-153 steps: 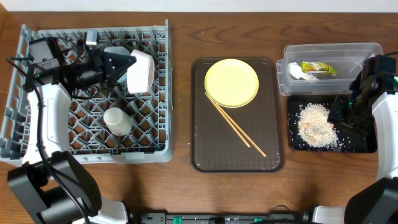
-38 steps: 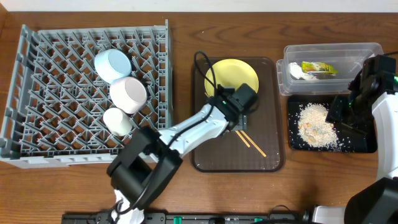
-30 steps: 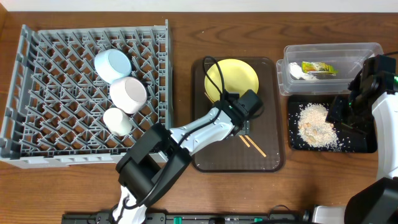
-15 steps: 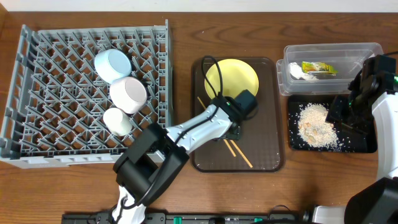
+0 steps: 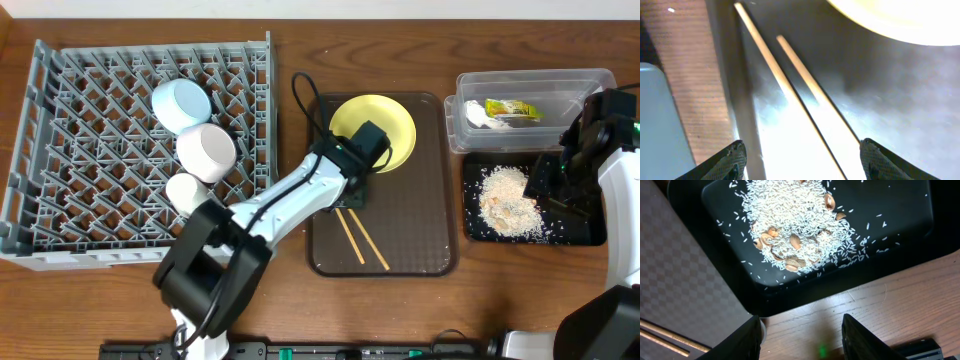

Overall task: Sort waste into correct bins and load items into the dishwasher rack
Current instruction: 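Reach the left gripper to the wooden chopsticks and close on them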

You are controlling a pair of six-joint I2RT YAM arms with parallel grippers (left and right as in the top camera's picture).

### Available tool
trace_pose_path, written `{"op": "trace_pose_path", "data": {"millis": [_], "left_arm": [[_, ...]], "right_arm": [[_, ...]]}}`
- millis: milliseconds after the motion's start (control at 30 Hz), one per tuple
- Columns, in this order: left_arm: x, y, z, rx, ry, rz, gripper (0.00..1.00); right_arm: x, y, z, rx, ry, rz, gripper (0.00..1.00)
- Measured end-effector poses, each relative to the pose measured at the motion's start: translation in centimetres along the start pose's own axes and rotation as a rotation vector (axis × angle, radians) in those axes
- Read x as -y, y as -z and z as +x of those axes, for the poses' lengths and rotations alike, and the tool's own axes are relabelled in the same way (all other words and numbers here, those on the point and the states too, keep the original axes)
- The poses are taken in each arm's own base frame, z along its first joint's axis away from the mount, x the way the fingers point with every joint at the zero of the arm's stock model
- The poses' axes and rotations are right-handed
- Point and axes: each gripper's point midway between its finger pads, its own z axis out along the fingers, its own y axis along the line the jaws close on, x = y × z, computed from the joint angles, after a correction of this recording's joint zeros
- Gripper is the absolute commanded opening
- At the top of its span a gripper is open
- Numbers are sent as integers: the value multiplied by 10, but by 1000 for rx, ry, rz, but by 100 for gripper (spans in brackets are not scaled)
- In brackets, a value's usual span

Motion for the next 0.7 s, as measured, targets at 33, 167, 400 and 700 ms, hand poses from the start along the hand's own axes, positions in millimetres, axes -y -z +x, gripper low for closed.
{"op": "trace_pose_path", "data": {"millis": [33, 167, 400, 700], "left_arm": [[2, 2, 1, -4, 3, 15, 74], [11, 5, 14, -74, 40, 72, 69], [10, 7, 32, -156, 140, 70, 68], [11, 2, 40, -179, 223, 69, 64]], "right_arm": [[0, 0, 0, 0, 0, 0, 50], [0, 0, 0, 0, 0, 0, 50], [0, 0, 0, 0, 0, 0, 50], [0, 0, 0, 0, 0, 0, 50]]}}
